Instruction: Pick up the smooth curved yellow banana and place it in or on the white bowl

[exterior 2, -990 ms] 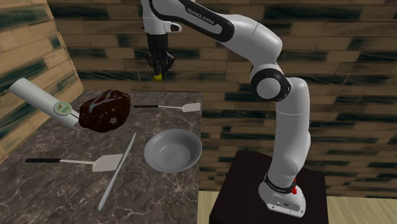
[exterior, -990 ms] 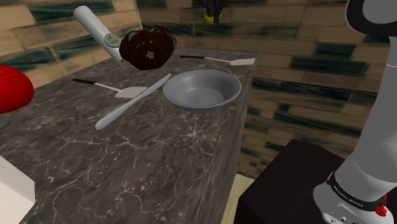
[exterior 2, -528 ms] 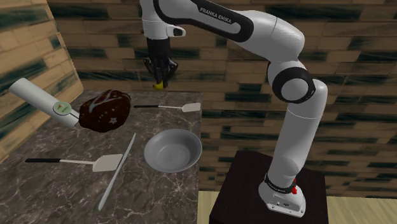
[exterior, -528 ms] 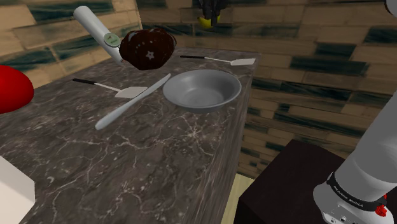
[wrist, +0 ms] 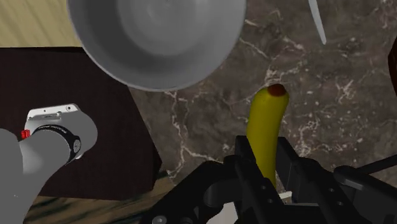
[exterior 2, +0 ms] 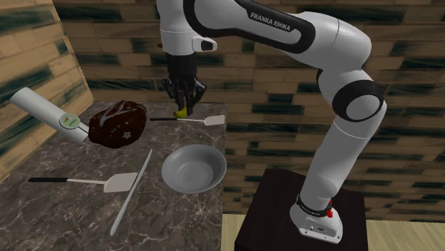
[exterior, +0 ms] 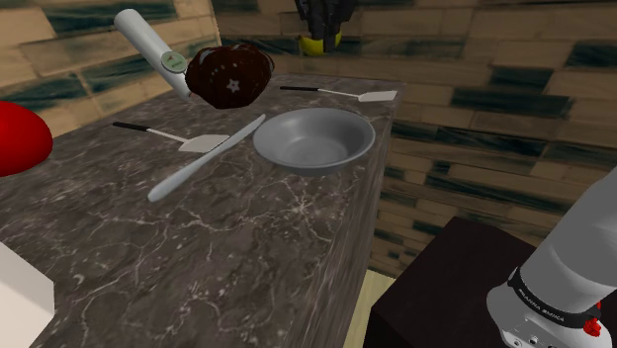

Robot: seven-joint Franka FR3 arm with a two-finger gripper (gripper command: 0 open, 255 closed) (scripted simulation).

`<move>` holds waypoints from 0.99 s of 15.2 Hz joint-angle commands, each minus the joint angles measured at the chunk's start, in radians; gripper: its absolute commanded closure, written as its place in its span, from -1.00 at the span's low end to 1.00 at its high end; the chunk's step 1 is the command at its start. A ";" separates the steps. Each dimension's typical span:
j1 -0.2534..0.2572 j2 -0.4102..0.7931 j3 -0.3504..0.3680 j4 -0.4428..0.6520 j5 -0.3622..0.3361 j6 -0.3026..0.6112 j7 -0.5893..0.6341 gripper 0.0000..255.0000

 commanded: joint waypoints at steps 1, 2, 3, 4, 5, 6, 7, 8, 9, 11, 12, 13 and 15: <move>0.017 -0.028 0.019 -0.032 0.015 0.010 0.040 1.00; 0.025 -0.041 0.030 -0.043 0.022 0.012 0.060 1.00; 0.034 -0.052 0.041 -0.053 0.029 0.014 0.080 1.00; 0.043 -0.062 0.052 -0.061 0.035 0.015 0.101 1.00; 0.052 -0.071 0.064 -0.068 0.041 0.017 0.123 1.00; 0.061 -0.078 0.077 -0.074 0.046 0.018 0.145 1.00; 0.070 -0.085 0.090 -0.078 0.051 0.020 0.168 1.00; 0.078 -0.090 0.104 -0.081 0.055 0.021 0.192 1.00; 0.087 -0.093 0.119 -0.082 0.059 0.022 0.216 1.00; 0.094 -0.107 0.128 -0.107 0.067 0.038 0.231 1.00; 0.094 -0.117 0.124 -0.131 0.072 0.052 0.225 1.00; 0.094 -0.127 0.121 -0.155 0.077 0.067 0.220 1.00; 0.095 -0.146 0.115 -0.200 0.087 0.096 0.210 1.00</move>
